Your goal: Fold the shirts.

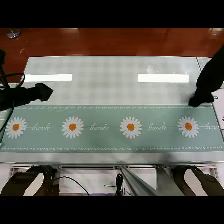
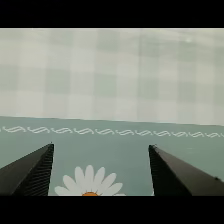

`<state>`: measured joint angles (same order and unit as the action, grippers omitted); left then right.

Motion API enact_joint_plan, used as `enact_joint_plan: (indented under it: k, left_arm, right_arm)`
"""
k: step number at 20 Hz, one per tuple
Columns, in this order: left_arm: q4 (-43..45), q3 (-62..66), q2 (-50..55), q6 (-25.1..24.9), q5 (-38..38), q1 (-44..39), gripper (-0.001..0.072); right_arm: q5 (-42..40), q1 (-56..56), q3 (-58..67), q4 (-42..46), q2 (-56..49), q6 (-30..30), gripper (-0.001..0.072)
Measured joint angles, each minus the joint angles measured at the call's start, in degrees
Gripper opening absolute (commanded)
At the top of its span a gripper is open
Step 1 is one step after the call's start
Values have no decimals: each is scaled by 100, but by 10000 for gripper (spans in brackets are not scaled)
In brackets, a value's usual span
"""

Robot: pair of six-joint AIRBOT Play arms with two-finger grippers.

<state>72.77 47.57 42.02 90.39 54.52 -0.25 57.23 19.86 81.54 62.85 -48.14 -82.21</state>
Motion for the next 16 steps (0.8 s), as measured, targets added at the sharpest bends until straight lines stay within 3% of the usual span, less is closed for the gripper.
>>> enact_joint_plan:
  k: [8,12,16]
  left_arm:
    - [-195,-118,155,28,-55,-304,701]
    - [-225,-122,343,20,-181,-446,701]
    - [-195,-125,466,-140,-446,-393,701]
  right_arm:
    - [428,-2570,1071,122,-118,-96,30]
    - [820,-3858,643,396,-831,-249,30]
    - [562,-4896,-201,275,-1967,-446,31]
